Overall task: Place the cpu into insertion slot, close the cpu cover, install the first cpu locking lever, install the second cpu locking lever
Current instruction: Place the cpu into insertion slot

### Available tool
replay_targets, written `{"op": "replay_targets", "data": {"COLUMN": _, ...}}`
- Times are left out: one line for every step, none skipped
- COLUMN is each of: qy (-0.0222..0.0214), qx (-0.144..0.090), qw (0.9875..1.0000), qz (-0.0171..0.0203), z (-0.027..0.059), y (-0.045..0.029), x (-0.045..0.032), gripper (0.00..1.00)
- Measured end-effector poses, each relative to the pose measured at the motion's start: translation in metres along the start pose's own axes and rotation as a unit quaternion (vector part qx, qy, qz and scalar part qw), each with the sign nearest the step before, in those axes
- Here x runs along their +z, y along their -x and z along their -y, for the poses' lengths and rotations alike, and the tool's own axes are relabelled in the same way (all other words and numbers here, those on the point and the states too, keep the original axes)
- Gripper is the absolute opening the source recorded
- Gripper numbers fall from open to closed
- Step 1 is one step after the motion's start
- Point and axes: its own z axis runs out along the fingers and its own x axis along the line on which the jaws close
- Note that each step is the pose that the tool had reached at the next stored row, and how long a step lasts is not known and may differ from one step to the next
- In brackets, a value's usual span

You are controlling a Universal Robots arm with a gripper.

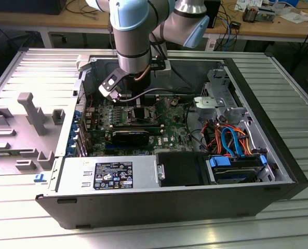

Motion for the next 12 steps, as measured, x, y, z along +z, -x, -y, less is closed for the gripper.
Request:
{"op": "replay_targets", "data": {"qy": 0.0001, "qx": 0.0, "qw": 1.0, "qz": 0.0, "z": 0.0, "y": 0.0, "x": 0.0004, "gripper": 0.54}}
{"op": "replay_targets", "data": {"qy": 0.0001, "qx": 0.0, "qw": 1.0, "qz": 0.0001, "z": 0.0001, "y": 0.0, "x": 0.0008, "gripper": 0.54}}
{"op": "replay_targets", "data": {"qy": 0.0, "qx": 0.001, "qw": 1.0, "qz": 0.0002, "z": 0.0001, "y": 0.0, "x": 0.0013, "gripper": 0.54}}
{"op": "replay_targets", "data": {"qy": 0.0, "qx": 0.0, "qw": 1.0, "qz": 0.0002, "z": 0.0002, "y": 0.0, "x": 0.0017, "gripper": 0.54}}
{"op": "replay_targets", "data": {"qy": 0.0, "qx": 0.001, "qw": 1.0, "qz": 0.0002, "z": 0.0002, "y": 0.0, "x": 0.002, "gripper": 0.54}}
{"op": "replay_targets", "data": {"qy": 0.0, "qx": 0.0, "qw": 1.0, "qz": 0.0002, "z": 0.0003, "y": 0.0001, "x": 0.0024, "gripper": 0.54}}
{"op": "replay_targets", "data": {"qy": 0.0, "qx": 0.001, "qw": 1.0, "qz": 0.0003, "z": 0.0003, "y": 0.0001, "x": 0.0026, "gripper": 0.54}}
{"op": "replay_targets", "data": {"qy": -0.0001, "qx": 0.001, "qw": 1.0, "qz": 0.0003, "z": 0.0003, "y": 0.0001, "x": 0.0026, "gripper": 0.54}}
{"op": "replay_targets", "data": {"qy": 0.0, "qx": 0.0, "qw": 1.0, "qz": 0.0002, "z": 0.0003, "y": 0.0, "x": 0.0027, "gripper": 0.54}}
{"op": "replay_targets", "data": {"qy": 0.0, "qx": 0.001, "qw": 1.0, "qz": 0.0002, "z": 0.0003, "y": 0.0, "x": 0.0027, "gripper": 0.54}}
{"op": "replay_targets", "data": {"qy": 0.0, "qx": 0.001, "qw": 1.0, "qz": 0.0002, "z": 0.0003, "y": 0.0, "x": 0.0027, "gripper": 0.54}}
{"op": "replay_targets", "data": {"qy": 0.0, "qx": 0.0, "qw": 1.0, "qz": 0.0002, "z": 0.0003, "y": 0.0, "x": 0.0028, "gripper": 0.54}}
